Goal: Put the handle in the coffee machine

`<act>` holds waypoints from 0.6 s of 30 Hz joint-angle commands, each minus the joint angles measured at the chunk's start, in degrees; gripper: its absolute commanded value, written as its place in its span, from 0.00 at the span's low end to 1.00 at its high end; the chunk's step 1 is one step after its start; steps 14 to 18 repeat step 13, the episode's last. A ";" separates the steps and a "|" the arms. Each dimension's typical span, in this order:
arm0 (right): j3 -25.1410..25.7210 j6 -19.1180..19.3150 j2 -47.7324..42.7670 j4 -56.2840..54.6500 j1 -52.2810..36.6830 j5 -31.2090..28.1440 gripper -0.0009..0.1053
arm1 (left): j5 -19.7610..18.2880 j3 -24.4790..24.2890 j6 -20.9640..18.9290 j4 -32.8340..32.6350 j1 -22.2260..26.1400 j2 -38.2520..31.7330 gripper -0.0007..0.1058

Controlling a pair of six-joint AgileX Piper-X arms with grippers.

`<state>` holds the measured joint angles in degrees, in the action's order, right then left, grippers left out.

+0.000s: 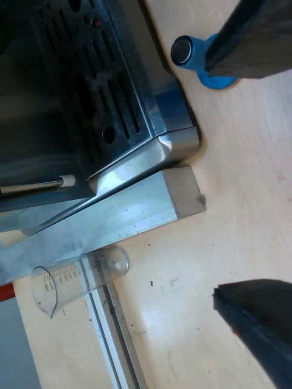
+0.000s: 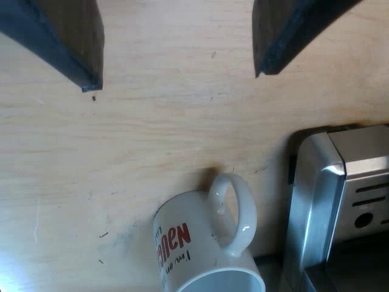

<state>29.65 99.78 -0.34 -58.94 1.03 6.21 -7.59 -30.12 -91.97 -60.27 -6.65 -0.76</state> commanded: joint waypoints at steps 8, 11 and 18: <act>0.30 0.19 -2.58 0.40 -0.19 0.07 0.52 | 0.09 -0.31 -0.75 0.19 -0.16 -7.96 0.66; 0.30 0.19 -2.58 0.40 -0.19 0.07 0.52 | -0.20 -0.18 -0.75 0.46 -0.16 -7.96 0.66; 0.30 0.19 -2.58 0.40 -0.19 0.07 0.52 | -0.59 -0.18 -0.75 0.45 -0.16 -7.96 0.66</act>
